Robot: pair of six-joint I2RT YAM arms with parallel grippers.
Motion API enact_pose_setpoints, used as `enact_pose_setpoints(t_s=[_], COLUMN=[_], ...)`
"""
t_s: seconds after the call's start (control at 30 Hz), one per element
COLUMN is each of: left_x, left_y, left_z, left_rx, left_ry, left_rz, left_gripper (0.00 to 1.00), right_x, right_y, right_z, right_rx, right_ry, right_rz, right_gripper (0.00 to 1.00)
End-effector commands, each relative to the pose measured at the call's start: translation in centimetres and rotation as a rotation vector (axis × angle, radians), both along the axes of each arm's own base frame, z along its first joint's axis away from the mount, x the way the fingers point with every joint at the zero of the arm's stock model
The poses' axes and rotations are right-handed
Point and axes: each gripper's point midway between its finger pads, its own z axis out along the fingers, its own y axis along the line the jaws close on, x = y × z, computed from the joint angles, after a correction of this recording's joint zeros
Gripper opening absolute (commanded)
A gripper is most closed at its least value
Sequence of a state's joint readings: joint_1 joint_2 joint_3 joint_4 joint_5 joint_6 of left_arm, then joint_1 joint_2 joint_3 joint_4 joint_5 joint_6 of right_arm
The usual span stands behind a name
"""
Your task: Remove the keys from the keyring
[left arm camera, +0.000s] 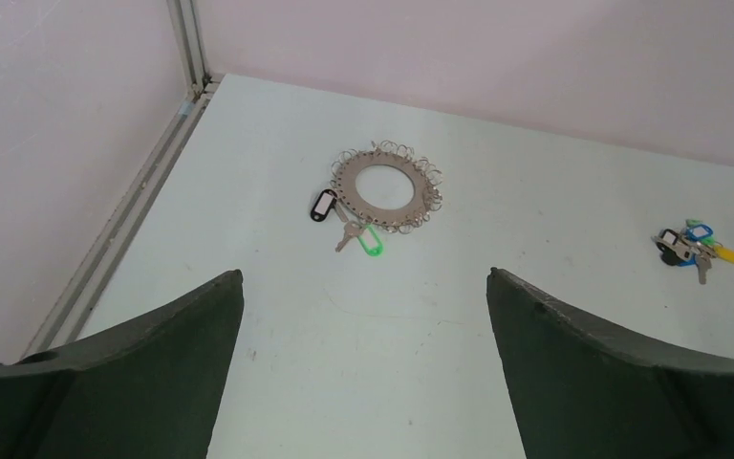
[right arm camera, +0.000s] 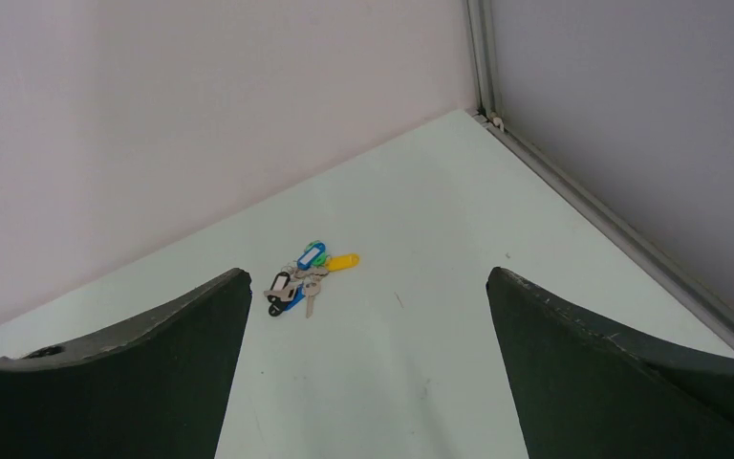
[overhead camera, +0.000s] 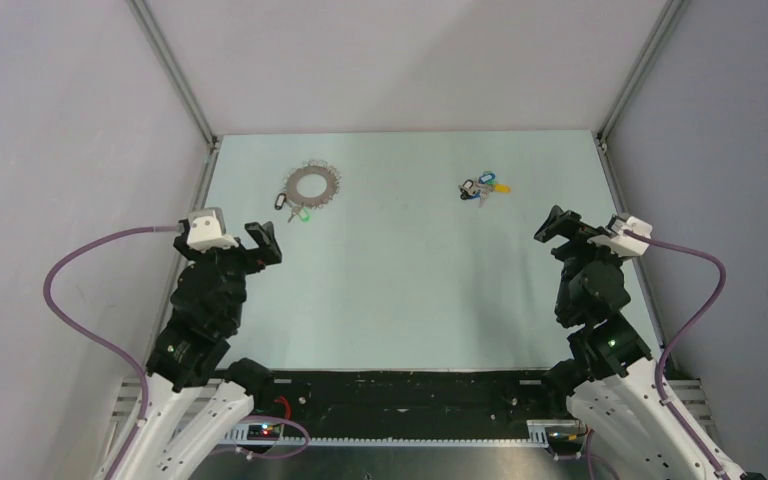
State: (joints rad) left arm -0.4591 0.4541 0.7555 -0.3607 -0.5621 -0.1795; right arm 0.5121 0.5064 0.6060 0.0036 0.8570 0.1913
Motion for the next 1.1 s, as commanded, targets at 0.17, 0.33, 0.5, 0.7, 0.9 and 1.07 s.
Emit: enact_pose_setpoints(t_s=[0.17, 0.33, 0.5, 0.7, 0.9, 1.07], left_x=[0.8, 3.3, 8.6, 16.4, 24.1, 29.9], left_y=[-1.7, -2.7, -5.0, -4.7, -3.8, -4.7], left_z=[-0.2, -1.6, -2.7, -4.4, -7.4, -11.1], left_rx=[0.091, 0.076, -0.07, -0.263, -0.419, -0.516], left_ry=[0.003, 0.133, 0.279, 0.378, 0.459, 0.529], left_rz=[-0.105, -0.106, -0.149, -0.068, -0.001, -0.012], left_gripper=[1.0, 1.0, 1.0, 0.97, 0.88, 0.82], right_x=[0.1, 0.2, 0.0, -0.2, -0.2, -0.1], right_y=[0.3, 0.3, 0.2, 0.0, 0.3, 0.6], right_z=[-0.4, -0.6, -0.5, -0.7, -0.6, -0.6], right_rx=[-0.004, -0.01, 0.0, 0.018, 0.034, 0.039], right_ry=[0.019, 0.03, 0.024, 0.023, 0.018, 0.015], right_rz=[0.022, 0.019, 0.017, 0.013, 0.036, 0.051], right_gripper=[0.99, 1.0, 0.99, 0.99, 0.99, 0.99])
